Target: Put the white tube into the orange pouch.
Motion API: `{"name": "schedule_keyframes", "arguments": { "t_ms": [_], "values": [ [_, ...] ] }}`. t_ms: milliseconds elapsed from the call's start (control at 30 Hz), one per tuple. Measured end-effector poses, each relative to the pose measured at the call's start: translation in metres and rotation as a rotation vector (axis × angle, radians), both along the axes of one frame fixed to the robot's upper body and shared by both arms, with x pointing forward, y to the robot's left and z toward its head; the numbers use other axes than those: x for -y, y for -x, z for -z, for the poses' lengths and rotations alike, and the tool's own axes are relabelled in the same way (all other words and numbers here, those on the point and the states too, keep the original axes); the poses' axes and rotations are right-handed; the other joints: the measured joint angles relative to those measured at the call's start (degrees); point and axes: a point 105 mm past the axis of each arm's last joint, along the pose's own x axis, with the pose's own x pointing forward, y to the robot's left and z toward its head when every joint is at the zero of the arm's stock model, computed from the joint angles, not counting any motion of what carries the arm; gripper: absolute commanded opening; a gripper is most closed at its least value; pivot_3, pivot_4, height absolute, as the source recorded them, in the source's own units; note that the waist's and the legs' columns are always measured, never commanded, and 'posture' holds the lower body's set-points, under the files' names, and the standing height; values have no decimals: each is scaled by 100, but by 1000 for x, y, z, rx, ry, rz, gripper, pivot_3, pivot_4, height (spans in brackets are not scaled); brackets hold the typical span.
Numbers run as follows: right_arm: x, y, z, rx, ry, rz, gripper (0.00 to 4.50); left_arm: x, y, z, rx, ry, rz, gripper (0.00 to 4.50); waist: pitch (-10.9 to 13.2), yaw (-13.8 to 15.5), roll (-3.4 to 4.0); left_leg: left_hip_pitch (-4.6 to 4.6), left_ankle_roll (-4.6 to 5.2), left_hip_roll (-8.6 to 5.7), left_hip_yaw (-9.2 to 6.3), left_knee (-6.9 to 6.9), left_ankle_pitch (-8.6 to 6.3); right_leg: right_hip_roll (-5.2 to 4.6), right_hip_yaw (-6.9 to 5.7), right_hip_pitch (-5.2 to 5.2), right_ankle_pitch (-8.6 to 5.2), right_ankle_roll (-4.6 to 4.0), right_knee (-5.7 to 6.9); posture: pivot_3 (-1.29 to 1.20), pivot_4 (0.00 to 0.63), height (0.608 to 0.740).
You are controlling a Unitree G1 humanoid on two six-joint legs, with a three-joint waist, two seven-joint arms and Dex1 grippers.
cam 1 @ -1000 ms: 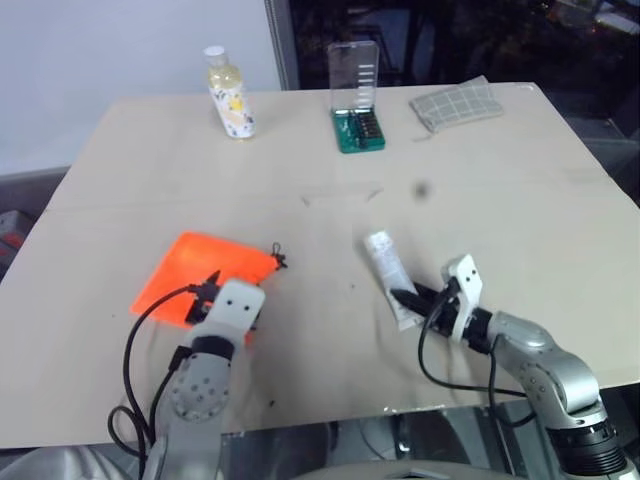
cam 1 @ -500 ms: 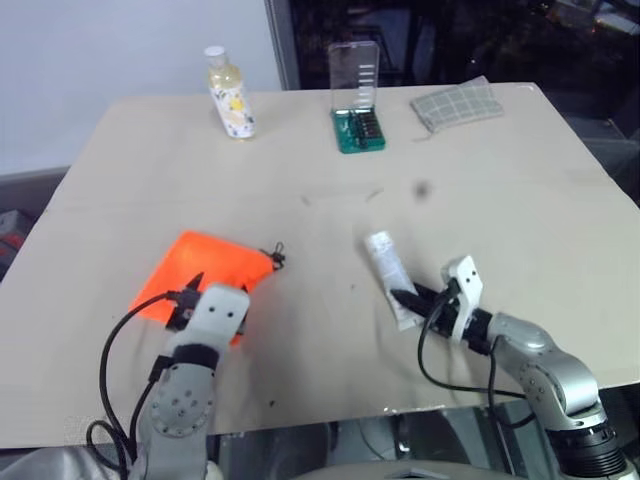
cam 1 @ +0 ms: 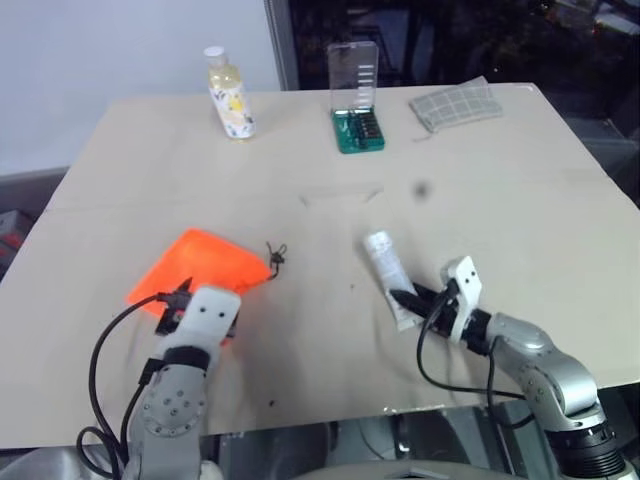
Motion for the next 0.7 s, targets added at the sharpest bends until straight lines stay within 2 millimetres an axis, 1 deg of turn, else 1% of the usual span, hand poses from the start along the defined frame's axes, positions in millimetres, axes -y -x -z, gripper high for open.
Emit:
{"name": "schedule_keyframes", "arguments": {
  "t_ms": [67, 233, 467, 600, 700],
  "values": [
    [0, 0, 0, 0, 0, 0, 722, -5, 3, 1, -8, -13, -21, 3381, 0, -2, 0, 0, 0, 0, 0, 0, 0, 0, 0, 0, 0, 0, 0, 0, 150, 740],
    [0, 0, 0, 3, 3, 2, 722, -9, 13, 12, -49, -9, -55, 3381, 0, -1, -1, 0, 0, 1, 0, 0, 0, -1, 0, 0, 0, 0, 0, 0, 150, 740],
    [0, 0, 0, 4, 4, 3, 722, -12, 19, 17, -75, -19, -70, 3381, -1, -2, -2, 1, 0, 1, 0, 0, 0, 0, 0, 1, 0, 0, 1, 0, 150, 740],
    [0, 0, 0, 5, 4, 4, 722, -16, 11, 0, 9, -37, -74, 3381, -2, 0, -4, 2, 0, 2, -1, 1, 0, 1, -1, 1, 0, 0, 3, 0, 150, 740],
    [-1, 0, 0, 5, 3, 3, 722, -10, 7, -11, 70, -56, -22, 3381, -4, 0, -5, 1, 0, 2, 1, 1, 0, -1, 1, 0, 0, -1, 3, 0, 150, 740]
  ]
}}
